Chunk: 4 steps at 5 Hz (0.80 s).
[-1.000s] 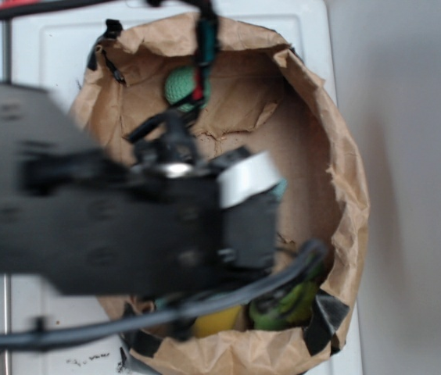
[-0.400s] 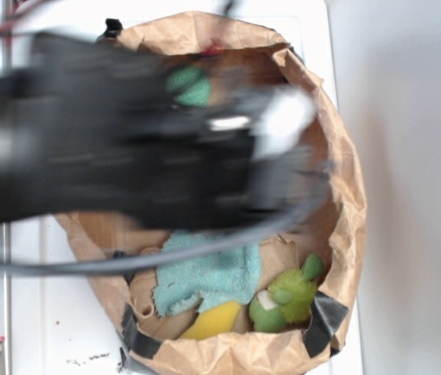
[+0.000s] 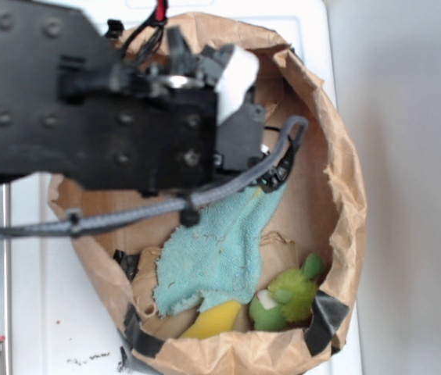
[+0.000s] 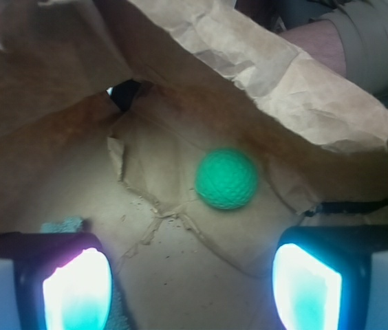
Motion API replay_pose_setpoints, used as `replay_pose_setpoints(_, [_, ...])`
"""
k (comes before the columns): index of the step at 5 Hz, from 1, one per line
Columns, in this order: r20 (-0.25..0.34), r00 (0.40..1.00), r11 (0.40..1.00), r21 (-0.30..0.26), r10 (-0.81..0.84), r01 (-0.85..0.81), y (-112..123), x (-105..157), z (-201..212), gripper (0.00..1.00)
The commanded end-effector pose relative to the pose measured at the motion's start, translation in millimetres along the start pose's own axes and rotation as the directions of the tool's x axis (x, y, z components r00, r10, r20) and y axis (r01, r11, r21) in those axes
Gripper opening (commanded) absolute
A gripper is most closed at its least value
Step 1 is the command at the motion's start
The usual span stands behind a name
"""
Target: Grab the green ball.
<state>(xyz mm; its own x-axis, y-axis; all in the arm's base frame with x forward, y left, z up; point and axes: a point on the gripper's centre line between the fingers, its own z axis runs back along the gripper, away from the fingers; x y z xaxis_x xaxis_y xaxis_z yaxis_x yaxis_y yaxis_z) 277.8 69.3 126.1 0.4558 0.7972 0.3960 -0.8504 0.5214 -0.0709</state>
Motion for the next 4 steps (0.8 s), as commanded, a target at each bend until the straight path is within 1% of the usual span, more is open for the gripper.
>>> replay_pose_setpoints(1, [0.043,0.998,0.998,-0.041,0.041,-0.039,8,22,17,1.0])
replay_pose_setpoints(3, [0.043,0.998,0.998,-0.041,0.041,-0.039,8,22,17,1.0])
replay_pose_setpoints(4, [0.028,0.995,0.995,-0.008,0.096,-0.095,5,16,-11,1.0])
